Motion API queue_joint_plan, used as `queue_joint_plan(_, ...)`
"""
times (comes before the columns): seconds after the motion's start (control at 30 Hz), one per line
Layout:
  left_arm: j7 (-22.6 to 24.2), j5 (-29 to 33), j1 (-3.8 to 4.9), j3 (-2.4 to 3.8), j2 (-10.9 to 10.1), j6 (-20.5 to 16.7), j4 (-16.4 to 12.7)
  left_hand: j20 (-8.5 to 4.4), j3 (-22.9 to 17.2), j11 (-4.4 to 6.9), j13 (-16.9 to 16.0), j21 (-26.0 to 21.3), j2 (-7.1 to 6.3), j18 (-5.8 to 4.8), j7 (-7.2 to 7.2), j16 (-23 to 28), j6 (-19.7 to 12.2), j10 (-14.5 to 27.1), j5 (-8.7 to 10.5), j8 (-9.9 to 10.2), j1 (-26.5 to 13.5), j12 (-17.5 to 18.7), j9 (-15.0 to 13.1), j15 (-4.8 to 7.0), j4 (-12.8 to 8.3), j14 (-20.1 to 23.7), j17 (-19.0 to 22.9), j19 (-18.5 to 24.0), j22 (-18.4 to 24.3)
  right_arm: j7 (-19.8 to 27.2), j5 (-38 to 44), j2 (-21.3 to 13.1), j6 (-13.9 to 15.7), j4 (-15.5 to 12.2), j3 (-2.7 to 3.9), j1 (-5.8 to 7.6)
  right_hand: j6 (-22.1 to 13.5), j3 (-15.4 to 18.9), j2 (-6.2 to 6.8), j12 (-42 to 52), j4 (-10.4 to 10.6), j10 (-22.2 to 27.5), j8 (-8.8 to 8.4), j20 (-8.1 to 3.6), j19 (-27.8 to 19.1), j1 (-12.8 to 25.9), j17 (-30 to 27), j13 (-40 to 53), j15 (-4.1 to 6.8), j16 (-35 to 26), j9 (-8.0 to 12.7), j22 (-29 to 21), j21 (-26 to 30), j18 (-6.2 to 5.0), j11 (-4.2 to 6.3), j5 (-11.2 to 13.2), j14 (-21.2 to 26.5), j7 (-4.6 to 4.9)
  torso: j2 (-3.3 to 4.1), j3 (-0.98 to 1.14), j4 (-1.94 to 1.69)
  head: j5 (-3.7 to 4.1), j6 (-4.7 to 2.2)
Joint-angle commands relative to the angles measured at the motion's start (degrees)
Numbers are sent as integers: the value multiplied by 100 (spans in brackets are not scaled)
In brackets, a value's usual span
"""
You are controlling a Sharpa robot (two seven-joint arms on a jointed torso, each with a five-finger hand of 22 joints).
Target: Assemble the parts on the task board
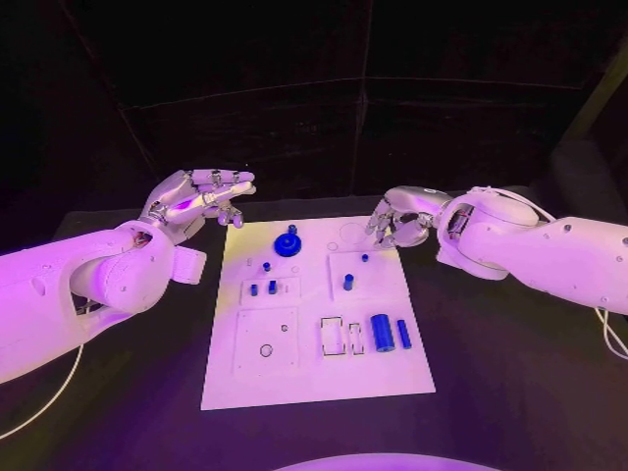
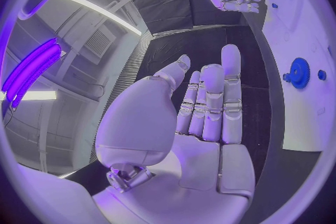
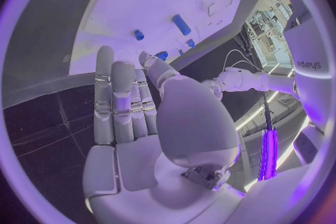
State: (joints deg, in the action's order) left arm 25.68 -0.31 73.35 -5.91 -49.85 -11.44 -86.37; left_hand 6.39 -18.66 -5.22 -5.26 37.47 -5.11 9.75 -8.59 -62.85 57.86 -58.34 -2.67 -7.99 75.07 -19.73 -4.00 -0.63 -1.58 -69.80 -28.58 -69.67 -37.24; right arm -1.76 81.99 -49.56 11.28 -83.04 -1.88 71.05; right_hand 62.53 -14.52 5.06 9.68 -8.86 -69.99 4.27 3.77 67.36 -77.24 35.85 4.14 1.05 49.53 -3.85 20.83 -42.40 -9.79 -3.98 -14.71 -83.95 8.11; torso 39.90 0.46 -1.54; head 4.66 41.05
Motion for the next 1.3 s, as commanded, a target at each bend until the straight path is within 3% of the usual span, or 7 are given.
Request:
queue_joint_plan(0.03,321,360,-1,1,-9,74,-69,-5,33,-12,-9,-44,71,69,-11,6,40,37,-9,23,8,-29,8,-1,11,24,-26,52,13,-396,924,39,141,-51,3,-77,-58,-99,4,-52,-25,73,-45,33,-48,79,301,-23,-36,313,2,77,-111,-58,-12,27,-233,19,2,-2,-17,42,-13)
queue_joint_plan(0.17,343,369,-12,-1,-3,72,-126,-4,46,-14,-9,-51,66,69,-14,-7,40,37,-8,24,-4,-38,8,-1,18,15,-50,50,19,-450,1063,109,71,-40,3,-166,-114,-171,22,-58,-53,93,-55,38,-75,101,467,-31,-37,492,5,132,-192,-65,-11,34,-206,-1,6,4,-24,19,-2)
queue_joint_plan(0.27,356,371,-19,-1,0,57,-152,-3,54,-14,-9,-56,63,69,-16,1,38,39,-8,26,-10,-43,9,-2,22,22,-30,48,23,-460,1103,161,18,-11,3,-212,-136,-210,37,-87,-64,150,-54,44,-93,127,573,-42,-45,604,4,166,-240,-64,-24,38,-195,5,8,-3,-19,-1,10)
queue_joint_plan(0.43,364,373,-30,-3,5,47,-166,-2,69,-15,-10,-67,57,69,-18,19,36,41,-8,28,-20,-54,9,-3,28,39,12,48,30,-413,1113,239,-27,39,3,-272,-160,-277,66,-150,-85,269,-51,64,-139,166,614,-53,-72,679,2,215,-308,-62,-71,31,-143,55,14,-1,-14,-30,7)
queue_joint_plan(0.8,350,374,-39,-5,5,32,-151,0,79,-17,-10,-77,59,69,-22,22,32,44,-9,32,-26,-62,11,-5,34,44,23,48,37,-371,1108,337,-148,120,3,-300,-138,-454,38,-171,-121,286,-32,91,-148,186,1307,-50,-91,1293,-7,332,-492,-69,-99,20,-205,97,6,-6,-18,-54,49)
queue_joint_plan(1.3,333,374,-40,-5,11,45,-137,2,88,-21,-9,-92,67,69,-32,28,11,53,-9,46,-24,-74,15,-7,38,53,42,46,49,-417,1107,434,-415,152,3,-321,40,-720,-30,-173,-145,149,0,82,-191,209,1862,-48,-55,1824,-19,495,-744,-74,-50,68,-205,47,6,-5,-12,-76,80)
